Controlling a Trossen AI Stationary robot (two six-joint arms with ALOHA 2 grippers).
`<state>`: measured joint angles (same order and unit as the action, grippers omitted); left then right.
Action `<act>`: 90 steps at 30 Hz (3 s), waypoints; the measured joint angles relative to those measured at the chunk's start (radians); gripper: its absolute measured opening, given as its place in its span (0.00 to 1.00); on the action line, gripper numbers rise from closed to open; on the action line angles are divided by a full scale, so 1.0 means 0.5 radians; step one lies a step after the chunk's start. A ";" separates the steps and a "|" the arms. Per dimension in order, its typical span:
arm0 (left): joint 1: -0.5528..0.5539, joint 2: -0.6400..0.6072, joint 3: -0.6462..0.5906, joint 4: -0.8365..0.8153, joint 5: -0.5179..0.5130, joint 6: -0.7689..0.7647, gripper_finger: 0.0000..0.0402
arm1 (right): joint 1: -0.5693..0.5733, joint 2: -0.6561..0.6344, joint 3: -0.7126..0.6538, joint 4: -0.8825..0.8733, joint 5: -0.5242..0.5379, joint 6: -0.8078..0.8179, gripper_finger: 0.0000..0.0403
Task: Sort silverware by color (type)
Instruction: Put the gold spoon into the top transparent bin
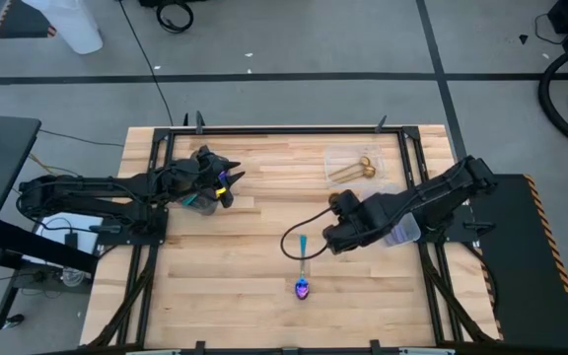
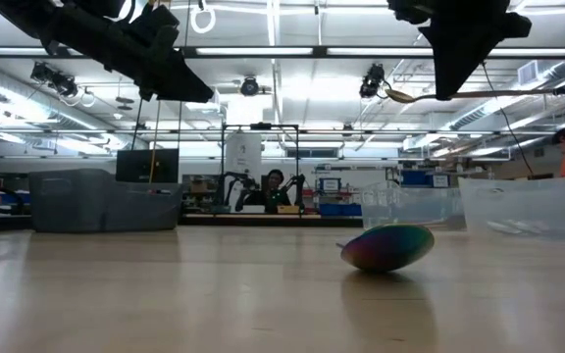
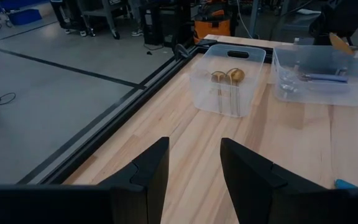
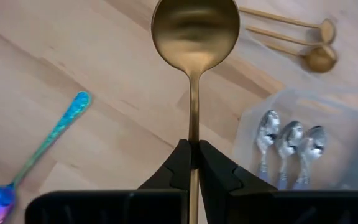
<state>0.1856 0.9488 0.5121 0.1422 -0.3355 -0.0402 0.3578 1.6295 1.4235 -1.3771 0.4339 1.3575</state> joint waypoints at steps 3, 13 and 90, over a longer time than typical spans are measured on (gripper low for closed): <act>0.000 -0.001 0.000 -0.001 0.000 0.000 0.38 | -0.022 0.000 0.000 -0.070 -0.001 -0.001 0.06; 0.000 0.000 0.000 -0.001 0.000 0.000 0.38 | -0.133 -0.018 0.000 -0.102 -0.026 -0.170 0.06; -0.156 0.263 0.002 1.618 0.575 0.308 0.38 | -0.680 -0.581 -0.252 2.429 0.210 -2.166 0.06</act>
<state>0.1074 1.0804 0.5129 0.9514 -0.0479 0.1136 0.0177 1.3391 1.2976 -0.1626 0.5387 0.2743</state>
